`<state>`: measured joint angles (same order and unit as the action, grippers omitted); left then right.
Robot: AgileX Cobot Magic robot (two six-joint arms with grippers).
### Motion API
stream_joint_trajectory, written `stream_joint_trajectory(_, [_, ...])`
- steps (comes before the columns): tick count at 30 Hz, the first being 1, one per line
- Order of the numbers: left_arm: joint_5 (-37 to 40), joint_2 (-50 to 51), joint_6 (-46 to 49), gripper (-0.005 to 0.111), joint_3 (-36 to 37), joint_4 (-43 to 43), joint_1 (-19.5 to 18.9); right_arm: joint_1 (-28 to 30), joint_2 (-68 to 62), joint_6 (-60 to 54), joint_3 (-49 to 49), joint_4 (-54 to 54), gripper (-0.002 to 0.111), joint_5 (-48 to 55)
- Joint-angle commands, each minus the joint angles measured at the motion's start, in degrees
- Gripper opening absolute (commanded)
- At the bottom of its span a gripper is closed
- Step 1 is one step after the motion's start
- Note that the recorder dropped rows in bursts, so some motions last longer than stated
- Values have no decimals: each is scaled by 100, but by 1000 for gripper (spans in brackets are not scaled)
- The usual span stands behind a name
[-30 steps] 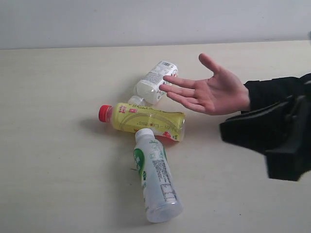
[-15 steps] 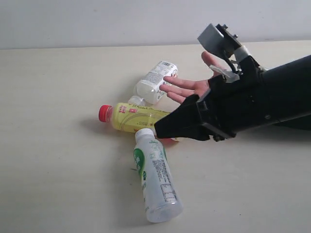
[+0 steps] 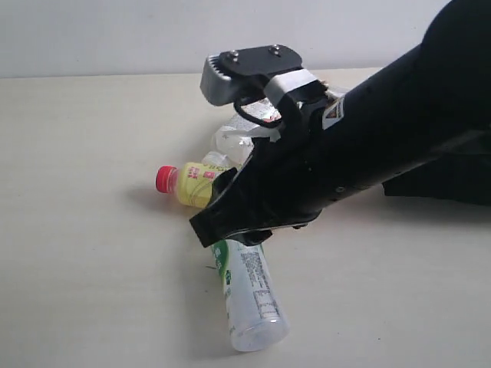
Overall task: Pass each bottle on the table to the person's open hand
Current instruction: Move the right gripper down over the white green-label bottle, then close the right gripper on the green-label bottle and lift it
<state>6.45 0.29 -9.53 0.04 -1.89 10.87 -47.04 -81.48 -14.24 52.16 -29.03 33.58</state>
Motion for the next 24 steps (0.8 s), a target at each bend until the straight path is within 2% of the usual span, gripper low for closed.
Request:
stream_joint_trajectory(1, [-52,-29,17,0,-4,-25,-29,-161,-279,1965,267,1828,62,406])
stream_joint_trajectory(2, [-52,-29,17,0,-4,-25,-29,-161,-420,1994,313,1856,69,439])
stream_joint_trajectory(4, [-52,-29,17,0,-4,-25,-29,-161,-618,1966,313,1846,74,384])
stream_joint_trajectory(15, [-52,-29,17,0,-4,-25,-29,-161,-2142,1896,714,1707,76,401])
stream_joint_trajectory(24, [-52,-29,17,0,-4,-25,-29,-161,-2535,1948,714,1707,76,316])
